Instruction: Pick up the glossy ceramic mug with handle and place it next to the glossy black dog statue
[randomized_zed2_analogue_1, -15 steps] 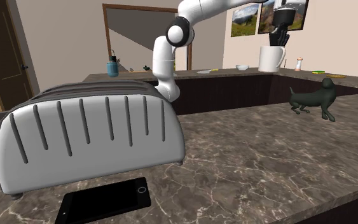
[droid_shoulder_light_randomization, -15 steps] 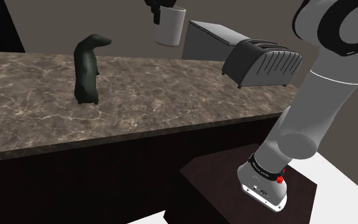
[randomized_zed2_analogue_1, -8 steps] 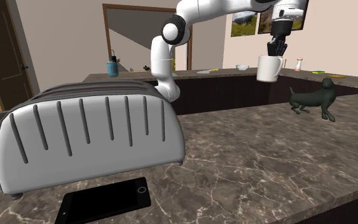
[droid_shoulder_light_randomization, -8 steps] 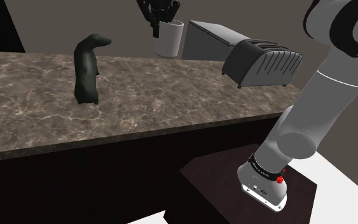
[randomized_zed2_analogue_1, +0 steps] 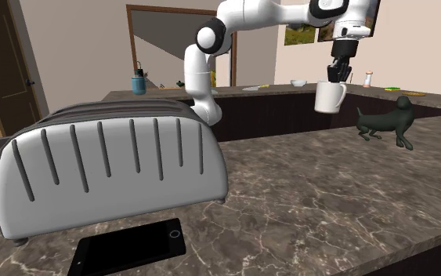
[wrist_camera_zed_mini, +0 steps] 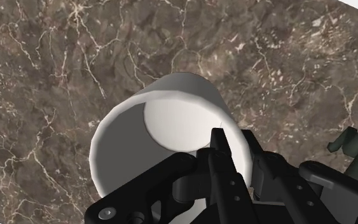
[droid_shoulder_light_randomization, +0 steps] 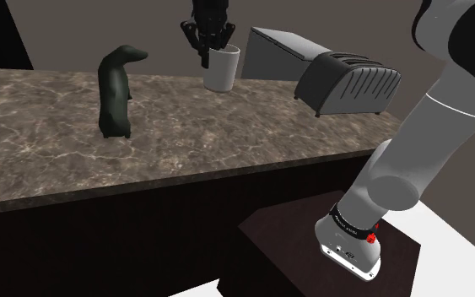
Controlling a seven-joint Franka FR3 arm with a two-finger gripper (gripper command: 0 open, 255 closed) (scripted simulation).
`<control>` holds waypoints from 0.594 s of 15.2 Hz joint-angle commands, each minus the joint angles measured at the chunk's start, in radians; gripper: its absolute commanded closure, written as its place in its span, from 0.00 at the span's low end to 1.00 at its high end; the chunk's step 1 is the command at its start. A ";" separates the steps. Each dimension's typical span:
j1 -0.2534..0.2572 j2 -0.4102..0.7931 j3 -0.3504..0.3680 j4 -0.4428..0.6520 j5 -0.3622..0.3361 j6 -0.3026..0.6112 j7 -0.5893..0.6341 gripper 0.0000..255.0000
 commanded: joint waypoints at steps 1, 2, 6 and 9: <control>-0.001 -0.008 -0.001 -0.037 0.003 0.030 -0.002 1.00; -0.002 -0.012 -0.002 -0.055 0.004 0.045 -0.002 1.00; -0.003 -0.025 -0.004 -0.124 0.009 0.102 -0.004 1.00; -0.003 -0.032 -0.004 -0.172 0.011 0.144 -0.005 1.00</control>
